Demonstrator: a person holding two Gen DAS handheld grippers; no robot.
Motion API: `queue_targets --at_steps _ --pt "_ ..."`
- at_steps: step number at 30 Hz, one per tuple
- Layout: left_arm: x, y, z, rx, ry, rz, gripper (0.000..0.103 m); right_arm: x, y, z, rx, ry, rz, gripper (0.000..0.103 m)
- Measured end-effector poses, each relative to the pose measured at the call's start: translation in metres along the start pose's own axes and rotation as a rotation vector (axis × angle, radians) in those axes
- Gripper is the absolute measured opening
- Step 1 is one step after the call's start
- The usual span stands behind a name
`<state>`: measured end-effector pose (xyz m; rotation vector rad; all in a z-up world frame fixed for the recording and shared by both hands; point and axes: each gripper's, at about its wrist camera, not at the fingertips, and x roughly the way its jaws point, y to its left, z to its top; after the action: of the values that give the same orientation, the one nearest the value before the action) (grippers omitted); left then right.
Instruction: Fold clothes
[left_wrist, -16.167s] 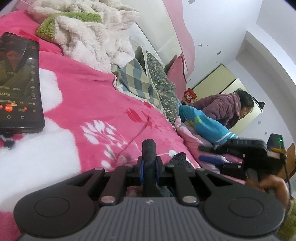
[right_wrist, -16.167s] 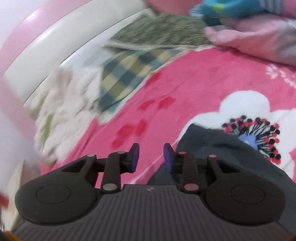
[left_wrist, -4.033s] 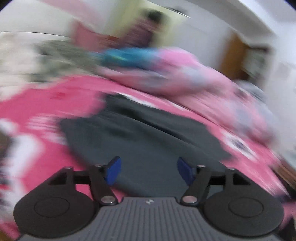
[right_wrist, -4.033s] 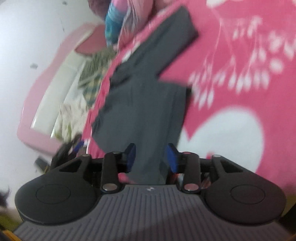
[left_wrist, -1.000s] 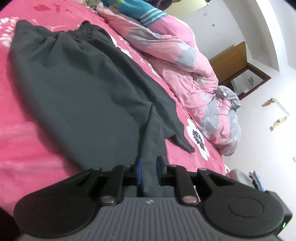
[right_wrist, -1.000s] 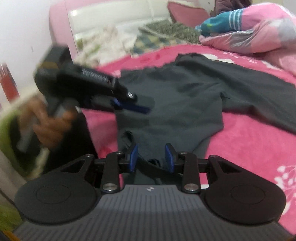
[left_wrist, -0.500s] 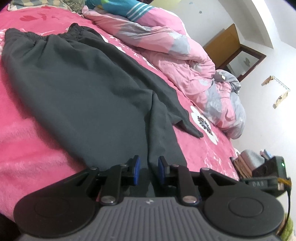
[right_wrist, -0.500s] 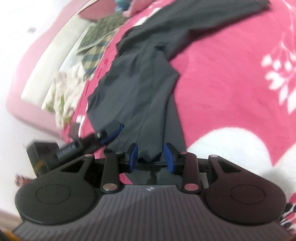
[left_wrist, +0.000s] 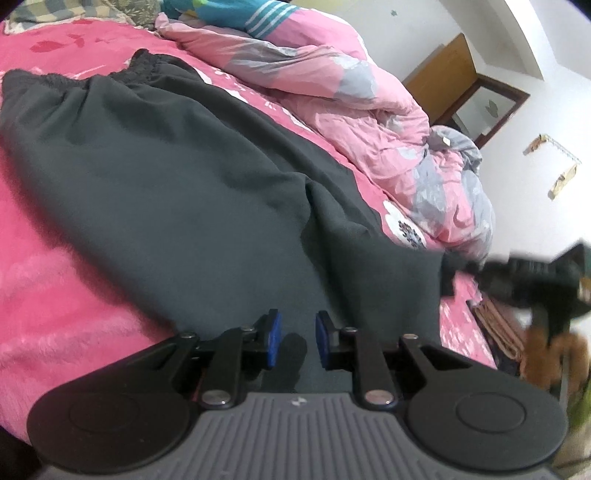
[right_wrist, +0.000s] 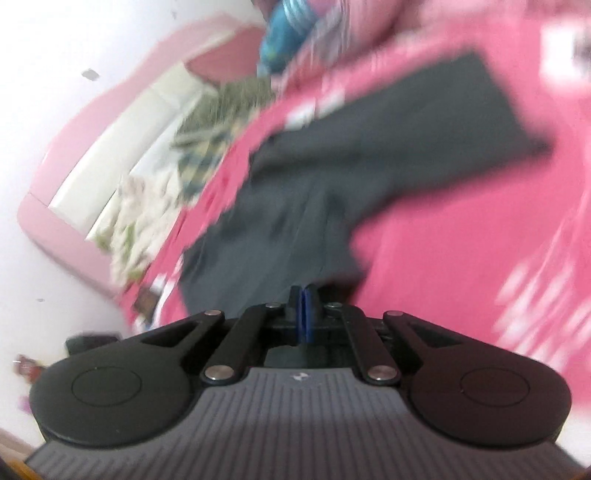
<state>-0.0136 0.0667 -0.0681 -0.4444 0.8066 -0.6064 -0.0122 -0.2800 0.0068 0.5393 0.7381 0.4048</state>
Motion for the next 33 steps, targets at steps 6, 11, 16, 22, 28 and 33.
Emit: queue_targets --at_steps 6,11,16,22,28,33 --pt "0.003 -0.007 0.005 0.042 0.038 0.025 0.021 -0.014 -0.025 0.064 -0.257 -0.027 -0.18 0.0" --pt "0.006 -0.016 0.008 0.076 0.061 0.056 0.021 0.009 -0.077 0.077 -0.256 0.04 -0.289 0.0" --pt "0.005 -0.019 0.009 0.077 0.067 0.069 0.024 -0.001 -0.108 0.06 -0.12 -0.006 -0.328 0.004" --pt "-0.003 -0.019 0.007 0.057 0.036 0.051 0.034 -0.056 -0.101 0.025 -0.007 -0.11 -0.227 0.014" --pt "-0.014 -0.016 0.003 0.01 -0.007 0.026 0.044 -0.117 -0.038 -0.028 -0.086 -0.058 0.063 0.045" --pt "-0.026 -0.008 -0.004 -0.051 -0.04 0.033 0.047 -0.089 -0.032 -0.09 0.085 0.104 0.111 0.06"
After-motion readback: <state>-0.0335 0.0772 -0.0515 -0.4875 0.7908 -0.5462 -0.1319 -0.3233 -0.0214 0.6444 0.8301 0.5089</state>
